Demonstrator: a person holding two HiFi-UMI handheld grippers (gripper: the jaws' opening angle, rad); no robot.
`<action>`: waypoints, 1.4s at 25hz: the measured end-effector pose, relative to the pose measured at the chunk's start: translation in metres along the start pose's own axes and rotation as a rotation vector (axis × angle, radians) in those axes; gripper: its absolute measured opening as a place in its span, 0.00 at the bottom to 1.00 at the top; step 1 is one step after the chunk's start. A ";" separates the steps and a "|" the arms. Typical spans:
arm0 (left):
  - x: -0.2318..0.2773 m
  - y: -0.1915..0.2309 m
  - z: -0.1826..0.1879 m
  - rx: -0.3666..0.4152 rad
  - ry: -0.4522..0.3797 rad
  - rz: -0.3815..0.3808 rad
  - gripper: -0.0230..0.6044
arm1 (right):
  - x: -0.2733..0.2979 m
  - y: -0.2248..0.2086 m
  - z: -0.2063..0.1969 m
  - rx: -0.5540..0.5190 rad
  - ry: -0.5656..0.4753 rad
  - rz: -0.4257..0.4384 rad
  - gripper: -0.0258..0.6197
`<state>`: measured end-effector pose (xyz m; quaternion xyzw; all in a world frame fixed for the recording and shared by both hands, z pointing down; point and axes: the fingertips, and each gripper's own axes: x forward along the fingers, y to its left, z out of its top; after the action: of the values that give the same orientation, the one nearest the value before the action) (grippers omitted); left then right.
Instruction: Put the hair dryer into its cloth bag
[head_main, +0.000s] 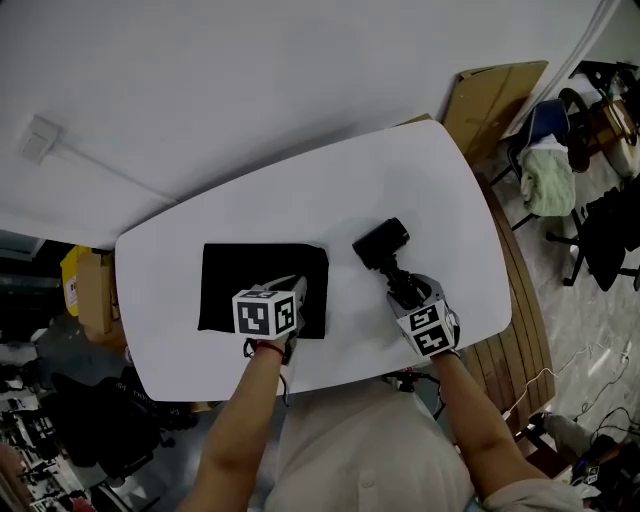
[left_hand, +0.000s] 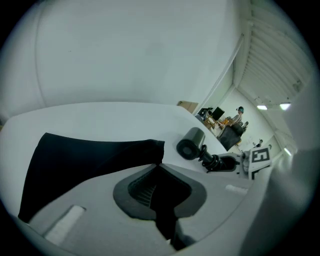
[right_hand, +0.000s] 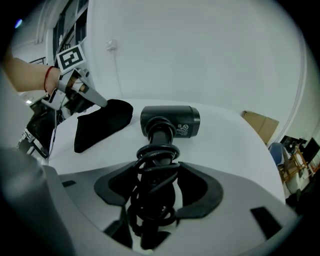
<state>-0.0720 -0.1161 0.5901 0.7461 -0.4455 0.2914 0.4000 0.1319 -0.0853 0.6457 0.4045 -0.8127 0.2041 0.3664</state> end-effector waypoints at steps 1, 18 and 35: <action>-0.009 -0.001 0.003 -0.011 -0.002 -0.026 0.07 | -0.001 -0.001 -0.001 -0.004 -0.003 0.007 0.44; -0.047 0.000 0.011 -0.130 -0.005 -0.191 0.07 | -0.011 0.012 0.013 -0.073 -0.068 0.150 0.41; -0.050 0.010 0.016 -0.194 -0.025 -0.233 0.07 | -0.053 0.039 0.040 -0.083 -0.195 0.267 0.41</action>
<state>-0.1016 -0.1112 0.5457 0.7543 -0.3868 0.1892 0.4957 0.1047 -0.0607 0.5784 0.2955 -0.8987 0.1769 0.2717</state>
